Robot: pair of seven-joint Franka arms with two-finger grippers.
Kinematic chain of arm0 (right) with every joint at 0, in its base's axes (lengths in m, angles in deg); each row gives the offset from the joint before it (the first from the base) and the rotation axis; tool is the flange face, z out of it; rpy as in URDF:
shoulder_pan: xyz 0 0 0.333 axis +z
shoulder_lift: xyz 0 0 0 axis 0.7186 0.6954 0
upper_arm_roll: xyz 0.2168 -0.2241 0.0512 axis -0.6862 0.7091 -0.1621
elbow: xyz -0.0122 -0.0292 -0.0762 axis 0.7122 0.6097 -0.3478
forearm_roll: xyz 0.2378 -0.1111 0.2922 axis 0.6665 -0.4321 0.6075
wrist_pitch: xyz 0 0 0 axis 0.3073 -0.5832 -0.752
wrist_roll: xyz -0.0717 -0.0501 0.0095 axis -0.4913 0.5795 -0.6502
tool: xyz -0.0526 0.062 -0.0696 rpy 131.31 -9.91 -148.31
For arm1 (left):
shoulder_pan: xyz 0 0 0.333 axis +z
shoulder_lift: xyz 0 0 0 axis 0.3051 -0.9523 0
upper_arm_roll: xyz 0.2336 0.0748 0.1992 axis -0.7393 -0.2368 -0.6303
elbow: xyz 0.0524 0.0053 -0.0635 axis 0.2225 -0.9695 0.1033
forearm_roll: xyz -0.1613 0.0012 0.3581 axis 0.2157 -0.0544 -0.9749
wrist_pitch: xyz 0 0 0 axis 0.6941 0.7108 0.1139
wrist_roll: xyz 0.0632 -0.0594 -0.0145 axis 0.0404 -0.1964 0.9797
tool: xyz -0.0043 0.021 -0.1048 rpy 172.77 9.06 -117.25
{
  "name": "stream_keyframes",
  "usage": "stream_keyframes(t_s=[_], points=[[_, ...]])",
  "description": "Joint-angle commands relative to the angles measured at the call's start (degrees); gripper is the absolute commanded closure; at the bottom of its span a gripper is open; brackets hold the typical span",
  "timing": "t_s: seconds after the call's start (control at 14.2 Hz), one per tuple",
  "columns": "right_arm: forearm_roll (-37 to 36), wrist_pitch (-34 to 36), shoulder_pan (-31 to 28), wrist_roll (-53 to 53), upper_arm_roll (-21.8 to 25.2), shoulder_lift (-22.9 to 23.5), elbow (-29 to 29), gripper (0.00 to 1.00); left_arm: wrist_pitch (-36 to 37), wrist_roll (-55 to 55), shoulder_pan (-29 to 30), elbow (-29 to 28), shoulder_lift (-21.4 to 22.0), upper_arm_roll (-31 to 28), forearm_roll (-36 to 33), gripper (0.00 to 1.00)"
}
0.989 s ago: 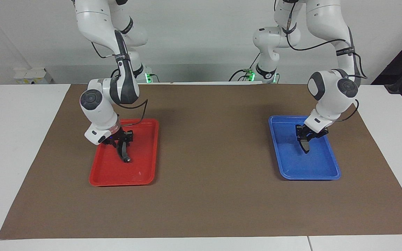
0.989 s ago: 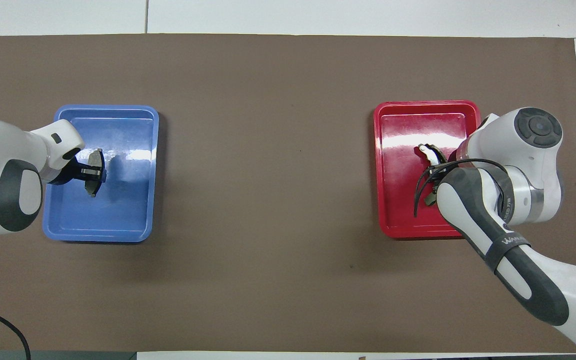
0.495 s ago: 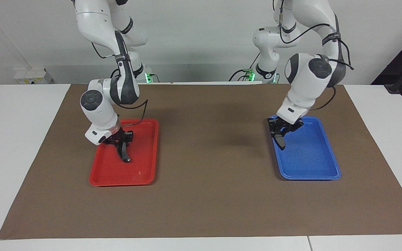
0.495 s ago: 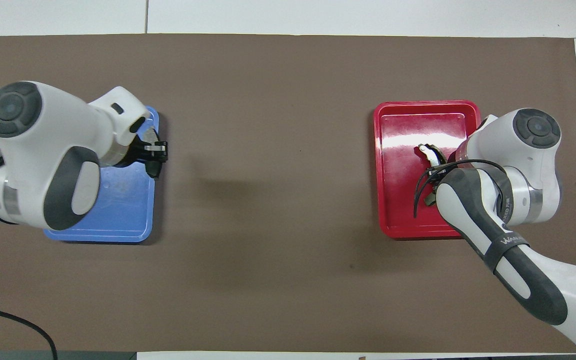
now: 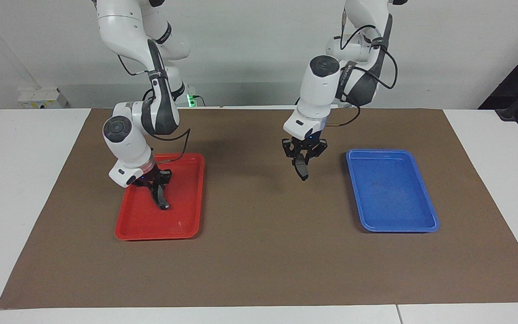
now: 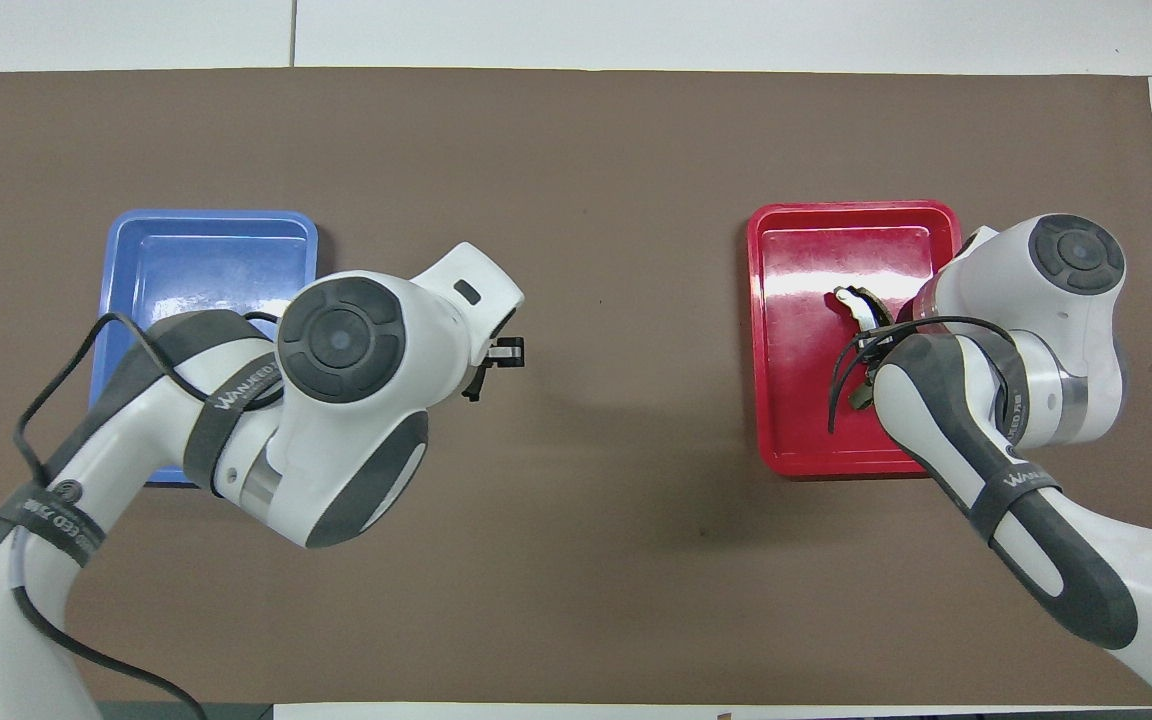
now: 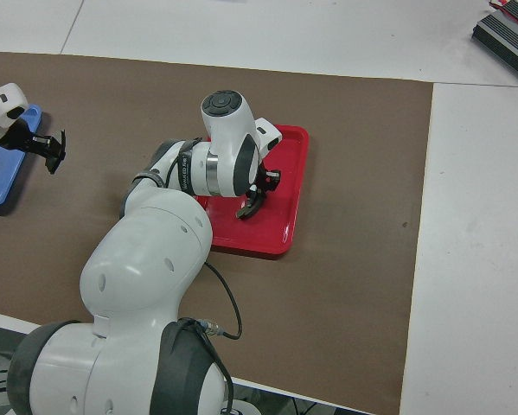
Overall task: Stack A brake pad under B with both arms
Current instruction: 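Lift the small brake pad with the left gripper toward the table center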
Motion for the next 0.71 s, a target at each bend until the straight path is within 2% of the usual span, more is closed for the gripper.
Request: stream_keyframes(t_s=[0.0, 0.28, 0.42, 0.64], points=[[0.79, 4.79, -0.39, -1.81, -0.21, -0.13, -4.98, 0.98, -2.57, 8.73, -1.39, 2.73, -6.34, 2.65, -7.86, 0.99], [0.79, 14.2, -0.3, -1.81, -0.21, -0.31, -11.66, 0.99, -0.29, 19.89, -8.42, 12.47, -19.25, 2.83, -17.62, 0.99], [0.79, 15.62, -0.47, -1.9, -0.21, -0.66, -12.03, 1.0, 0.85, 21.85, -10.43, 15.74, -22.52, 2.57, -18.26, 0.99], [0.7, 16.77, -0.47, -2.34, -0.21, -0.84, -12.64, 1.0, 0.77, 23.26, -13.6, 16.98, -24.72, 0.11, -18.35, 0.98]])
